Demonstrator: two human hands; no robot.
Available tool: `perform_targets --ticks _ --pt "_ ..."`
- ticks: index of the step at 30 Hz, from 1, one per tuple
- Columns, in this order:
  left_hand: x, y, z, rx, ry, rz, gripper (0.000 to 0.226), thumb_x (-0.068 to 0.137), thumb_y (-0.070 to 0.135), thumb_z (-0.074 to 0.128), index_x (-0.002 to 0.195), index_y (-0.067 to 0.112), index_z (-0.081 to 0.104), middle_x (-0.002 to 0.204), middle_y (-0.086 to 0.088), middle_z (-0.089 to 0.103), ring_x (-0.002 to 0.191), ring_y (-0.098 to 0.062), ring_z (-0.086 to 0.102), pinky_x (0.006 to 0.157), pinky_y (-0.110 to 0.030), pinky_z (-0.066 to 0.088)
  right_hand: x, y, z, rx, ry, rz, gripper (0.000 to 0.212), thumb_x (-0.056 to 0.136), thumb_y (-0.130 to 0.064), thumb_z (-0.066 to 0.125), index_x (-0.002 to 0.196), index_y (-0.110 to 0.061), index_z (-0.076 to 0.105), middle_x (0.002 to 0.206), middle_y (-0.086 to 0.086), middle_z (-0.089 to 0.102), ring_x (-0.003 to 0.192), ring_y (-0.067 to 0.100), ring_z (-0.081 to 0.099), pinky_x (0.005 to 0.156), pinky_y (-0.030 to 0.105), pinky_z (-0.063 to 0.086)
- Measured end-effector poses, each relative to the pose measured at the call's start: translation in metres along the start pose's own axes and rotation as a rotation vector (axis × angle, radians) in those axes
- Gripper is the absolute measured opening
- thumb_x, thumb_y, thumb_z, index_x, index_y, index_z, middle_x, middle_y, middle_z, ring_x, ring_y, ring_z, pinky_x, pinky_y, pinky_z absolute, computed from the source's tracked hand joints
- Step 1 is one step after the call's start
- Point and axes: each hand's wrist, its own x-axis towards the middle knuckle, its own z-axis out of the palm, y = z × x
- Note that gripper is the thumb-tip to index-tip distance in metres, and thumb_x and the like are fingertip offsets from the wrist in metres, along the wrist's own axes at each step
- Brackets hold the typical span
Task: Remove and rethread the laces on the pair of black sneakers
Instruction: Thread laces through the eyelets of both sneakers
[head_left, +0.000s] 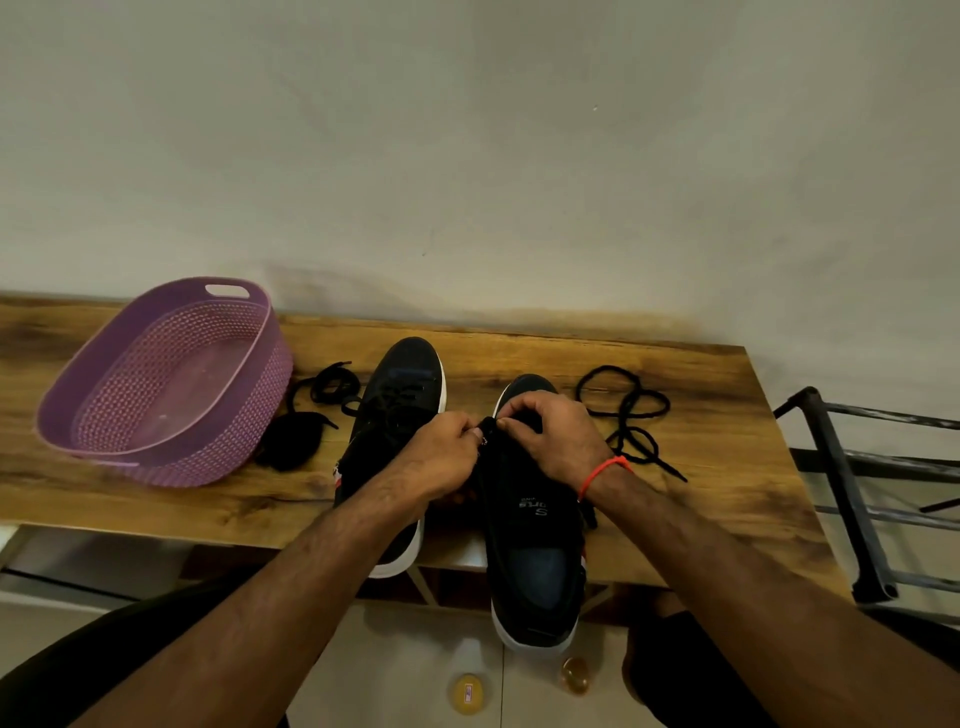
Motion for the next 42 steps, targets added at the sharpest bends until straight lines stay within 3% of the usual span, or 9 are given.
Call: perform_targets --ticks 7,12,15,20,25,29,32,38,42 --pt "-0.004 0.003 0.001 0.061 0.076 0.064 0.014 0.107 0.027 0.047 0.106 0.018 0.058 0.098 -0.005 0.068 0.065 -0.016 0.073 0.049 -0.027 0.055 -0.001 0.003 -0.003 0.04 -0.046 -0.018 0.013 0.091 -0.025 0.069 0.102 -0.032 0.066 0.099 -0.014 0.068 0.103 0.01 0.061 0.097 0.043 0.05" --pt "-0.008 0.002 0.002 0.304 0.2 0.201 0.009 0.104 0.024 0.052 0.098 0.018 0.056 0.088 -0.004 0.066 0.051 -0.019 0.07 0.045 -0.037 0.059 -0.005 -0.005 -0.01 0.005 -0.137 -0.072 0.029 0.098 -0.032 0.048 0.122 -0.037 0.065 0.093 -0.024 0.063 0.092 0.012 0.062 0.095 0.049 0.051" --pt "-0.008 0.005 -0.006 0.369 0.244 0.232 0.01 0.103 0.027 0.053 0.096 0.021 0.056 0.087 -0.003 0.066 0.054 -0.015 0.07 0.047 -0.034 0.06 -0.007 -0.007 -0.01 -0.087 -0.157 -0.079 0.04 0.093 -0.06 0.04 0.12 -0.042 0.063 0.104 -0.019 0.065 0.112 0.017 0.055 0.102 0.053 0.041" --pt "-0.001 0.014 -0.031 0.226 0.368 0.296 0.011 0.104 0.029 0.051 0.096 0.024 0.056 0.092 0.001 0.071 0.074 -0.013 0.073 0.068 -0.042 0.063 -0.007 -0.009 -0.016 -0.223 -0.173 -0.048 0.033 0.096 -0.055 0.047 0.125 -0.041 0.056 0.128 -0.005 0.06 0.132 0.023 0.038 0.107 0.054 0.022" --pt "0.001 0.038 -0.057 -0.714 0.223 0.248 0.026 0.111 0.027 0.032 0.108 0.009 0.051 0.101 -0.011 0.076 0.092 -0.028 0.075 0.078 -0.041 0.061 -0.009 -0.012 -0.015 -0.274 -0.181 -0.031 0.035 0.092 -0.06 0.05 0.121 -0.041 0.055 0.127 -0.003 0.059 0.132 0.025 0.036 0.106 0.056 0.021" --pt "-0.012 0.052 -0.099 -1.287 0.385 0.415 0.022 0.11 0.028 0.036 0.1 0.014 0.05 0.068 0.004 0.056 0.055 -0.009 0.056 0.052 -0.024 0.049 -0.011 -0.013 -0.013 -0.298 -0.169 -0.046 0.034 0.091 -0.053 0.053 0.122 -0.039 0.054 0.125 -0.005 0.059 0.131 0.025 0.036 0.107 0.054 0.023" --pt "-0.018 0.048 -0.111 -0.925 0.518 0.433 0.014 0.107 0.027 0.044 0.101 0.023 0.056 0.064 0.011 0.046 0.05 -0.005 0.033 0.043 -0.02 0.024 -0.011 -0.014 -0.012 -0.289 -0.163 -0.044 0.033 0.092 -0.046 0.053 0.124 -0.037 0.054 0.127 -0.006 0.059 0.132 0.025 0.035 0.108 0.053 0.023" --pt "-0.008 0.015 -0.03 0.738 0.164 0.406 0.025 0.103 0.041 0.051 0.122 0.032 0.065 0.112 0.01 0.065 0.099 -0.012 0.062 0.084 -0.034 0.053 -0.011 -0.019 -0.012 -0.292 -0.19 -0.056 0.035 0.096 -0.039 0.051 0.13 -0.037 0.055 0.134 -0.006 0.055 0.136 0.025 0.03 0.106 0.052 0.021" --pt "-0.007 0.012 -0.011 1.053 0.172 0.238 0.028 0.101 0.044 0.054 0.119 0.026 0.064 0.112 -0.002 0.065 0.098 -0.024 0.066 0.077 -0.037 0.052 -0.012 -0.016 -0.014 -0.268 -0.187 -0.052 0.033 0.096 -0.038 0.052 0.129 -0.037 0.054 0.133 -0.007 0.055 0.136 0.023 0.03 0.106 0.05 0.02"
